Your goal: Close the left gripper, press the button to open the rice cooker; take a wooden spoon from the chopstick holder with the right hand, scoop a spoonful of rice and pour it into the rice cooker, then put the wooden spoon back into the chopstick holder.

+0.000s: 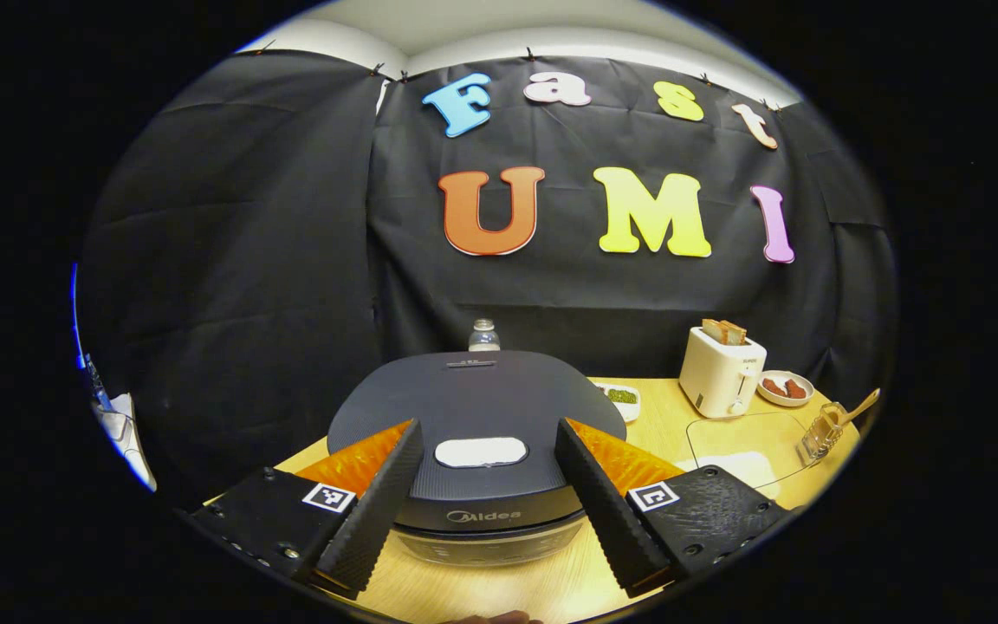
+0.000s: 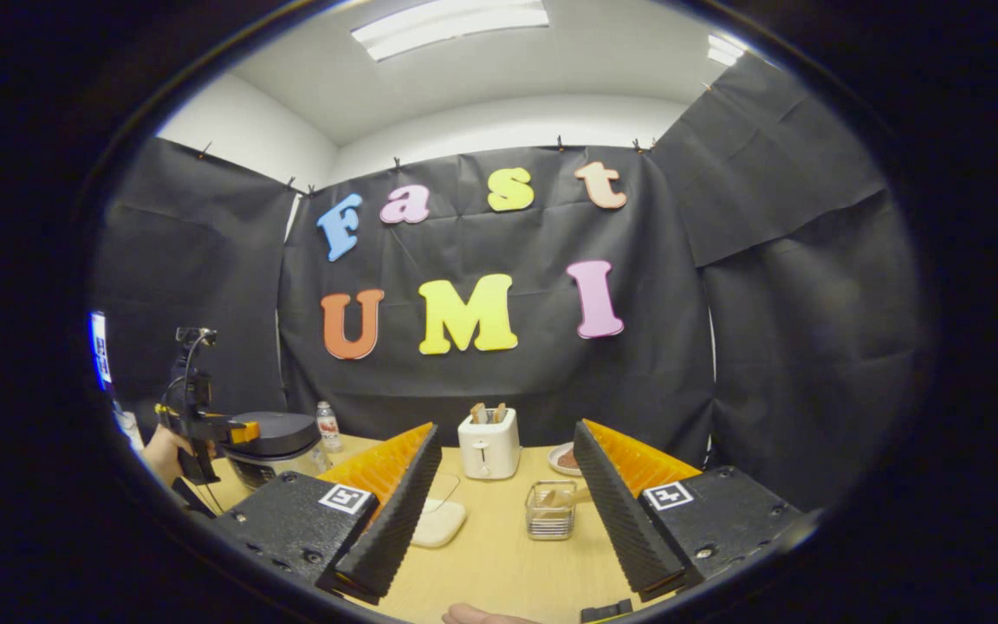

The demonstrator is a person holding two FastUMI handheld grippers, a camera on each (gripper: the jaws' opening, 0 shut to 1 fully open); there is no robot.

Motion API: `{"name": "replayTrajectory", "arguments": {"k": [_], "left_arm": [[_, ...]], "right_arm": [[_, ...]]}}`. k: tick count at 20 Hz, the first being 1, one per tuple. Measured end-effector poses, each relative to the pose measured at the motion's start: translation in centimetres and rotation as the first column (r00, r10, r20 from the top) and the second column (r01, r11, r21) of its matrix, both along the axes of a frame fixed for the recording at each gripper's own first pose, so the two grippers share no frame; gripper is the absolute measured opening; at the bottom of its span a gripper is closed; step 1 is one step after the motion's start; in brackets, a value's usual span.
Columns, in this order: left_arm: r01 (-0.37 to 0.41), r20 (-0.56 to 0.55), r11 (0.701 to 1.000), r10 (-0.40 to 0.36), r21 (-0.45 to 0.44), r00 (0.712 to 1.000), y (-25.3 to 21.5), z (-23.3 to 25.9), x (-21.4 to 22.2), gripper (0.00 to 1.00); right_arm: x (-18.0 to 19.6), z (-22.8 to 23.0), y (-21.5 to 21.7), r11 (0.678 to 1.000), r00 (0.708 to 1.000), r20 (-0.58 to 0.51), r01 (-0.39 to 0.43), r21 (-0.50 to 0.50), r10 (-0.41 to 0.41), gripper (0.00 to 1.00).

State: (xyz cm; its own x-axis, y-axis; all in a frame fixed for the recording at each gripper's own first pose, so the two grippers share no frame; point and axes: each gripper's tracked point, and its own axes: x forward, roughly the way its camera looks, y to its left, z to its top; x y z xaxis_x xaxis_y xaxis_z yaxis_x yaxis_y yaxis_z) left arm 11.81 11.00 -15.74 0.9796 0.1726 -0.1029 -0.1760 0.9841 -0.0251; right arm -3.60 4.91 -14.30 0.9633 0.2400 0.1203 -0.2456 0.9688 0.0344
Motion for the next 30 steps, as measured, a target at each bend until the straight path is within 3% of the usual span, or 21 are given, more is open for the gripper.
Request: {"name": "replayTrajectory", "arguments": {"k": [9, 20, 24, 30], "left_arm": [[-0.024, 0.061, 1.000, 0.023, 0.006, 0.998, -0.2, -0.4, 0.2, 0.99], [-0.048, -0.016, 0.999, 0.048, 0.006, 0.999, -0.8, -0.8, -0.7, 0.96], [0.014, -0.030, 0.999, -0.015, -0.039, 0.999, -3.7, 0.5, -2.2, 0.93], [0.086, 0.033, 0.996, -0.086, -0.006, 0.996, -6.6, 3.7, -5.3, 0.93]], "right_arm": [[0.1, -0.4, 2.8, 0.998, 0.999, 0.033, -0.001, -0.070, 0.004, 0.99], [-0.3, -0.6, 2.6, 0.995, 0.999, 0.035, -0.001, -0.099, 0.005, 0.99], [-0.3, -0.8, 2.6, 0.995, 1.000, 0.023, 0.000, -0.101, 0.002, 0.99], [-0.3, -0.4, 2.7, 0.995, 1.000, 0.022, -0.002, -0.097, 0.004, 0.99]]}}
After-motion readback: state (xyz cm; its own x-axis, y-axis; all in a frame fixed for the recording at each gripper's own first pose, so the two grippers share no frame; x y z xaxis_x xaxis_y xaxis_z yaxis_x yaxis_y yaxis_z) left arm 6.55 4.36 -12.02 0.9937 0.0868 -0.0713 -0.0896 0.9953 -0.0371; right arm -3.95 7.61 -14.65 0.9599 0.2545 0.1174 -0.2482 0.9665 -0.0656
